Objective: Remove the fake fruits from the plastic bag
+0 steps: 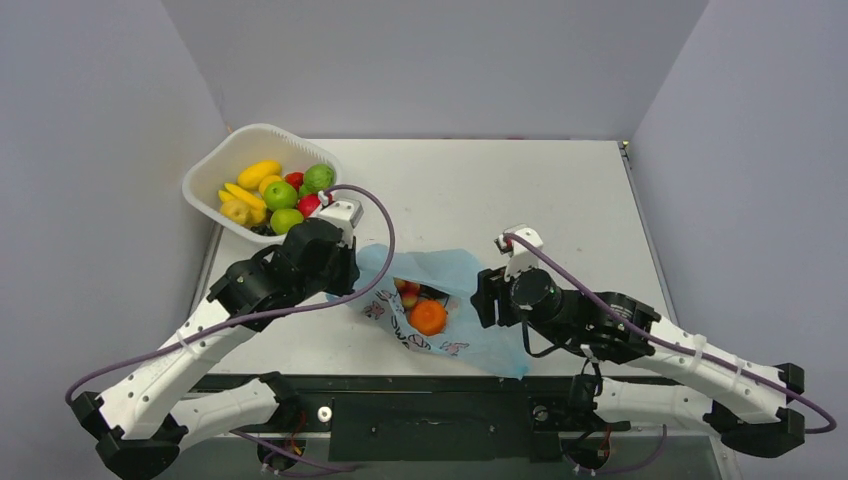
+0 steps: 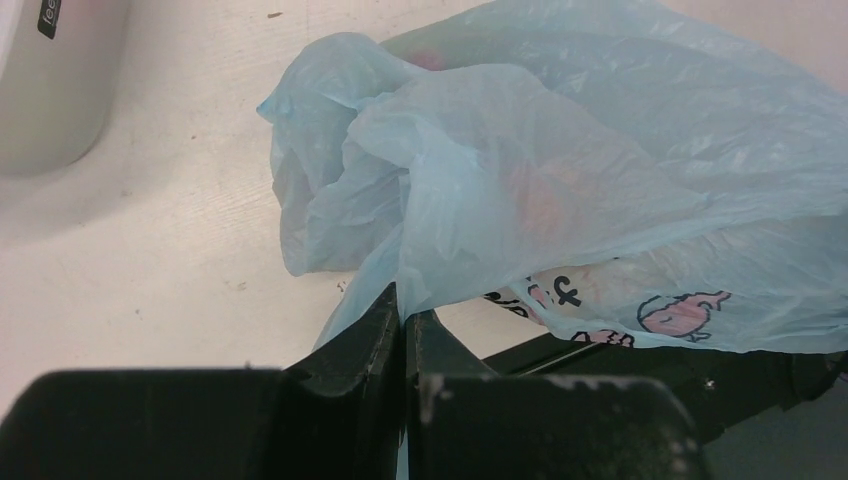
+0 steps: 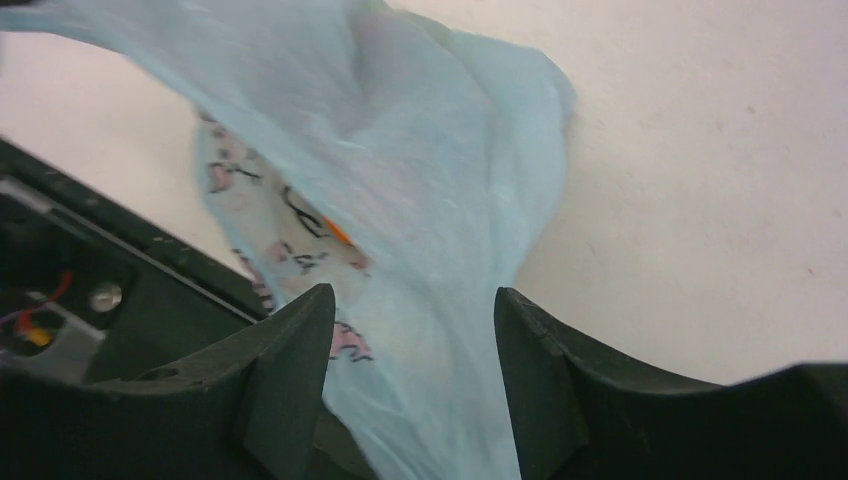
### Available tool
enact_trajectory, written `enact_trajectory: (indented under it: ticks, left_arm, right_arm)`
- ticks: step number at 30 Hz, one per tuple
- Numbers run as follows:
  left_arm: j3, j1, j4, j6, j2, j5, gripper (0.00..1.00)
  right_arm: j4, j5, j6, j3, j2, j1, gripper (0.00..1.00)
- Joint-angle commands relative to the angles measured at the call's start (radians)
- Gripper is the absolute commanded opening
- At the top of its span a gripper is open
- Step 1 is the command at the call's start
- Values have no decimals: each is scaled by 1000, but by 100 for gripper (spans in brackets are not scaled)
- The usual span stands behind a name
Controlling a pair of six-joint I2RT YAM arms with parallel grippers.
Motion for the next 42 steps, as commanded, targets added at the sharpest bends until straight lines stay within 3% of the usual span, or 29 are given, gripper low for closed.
enact_trajectory:
  ticks: [1,6,9,13,16,20,26,28,32,35,39,42]
  left_arm:
    - [-8,5,62,-45,-55,35,0]
    - [0,5,28,-49,-61,26,0]
    - [5,5,6,-50,-48,18,0]
    - [49,11,-22,-26,-63,98,3]
    - [178,31,-49,7,-85,231,31]
    - [308,33,-49,-14,-110,353,48]
    - [162,34,227,-148,-198,669,52]
    - [90,34,314,-193,-213,732,52]
    - [-63,11,489,-293,-220,822,51]
    - [-155,-156,596,-320,-189,755,51]
    - [-163,-384,617,-278,-90,475,49]
    - [-177,-484,651,-263,-23,329,48]
  right_arm:
    - [77,48,-41,97,44,145,57]
    - [319,-65,-20,21,134,224,52]
    - [448,-98,-12,-47,211,225,35]
    - [578,-18,-58,-127,320,226,28]
    - [666,-45,-73,-149,406,222,27]
    - [807,-197,-28,-144,511,233,27]
    - [1034,-361,113,-220,536,190,32]
    - [998,-344,133,-251,488,172,37]
    - [758,-218,145,-278,293,177,48]
    - [663,-165,180,-347,167,177,53]
    - [603,-123,221,-410,32,166,55]
    - [563,-89,254,-438,-36,157,54]
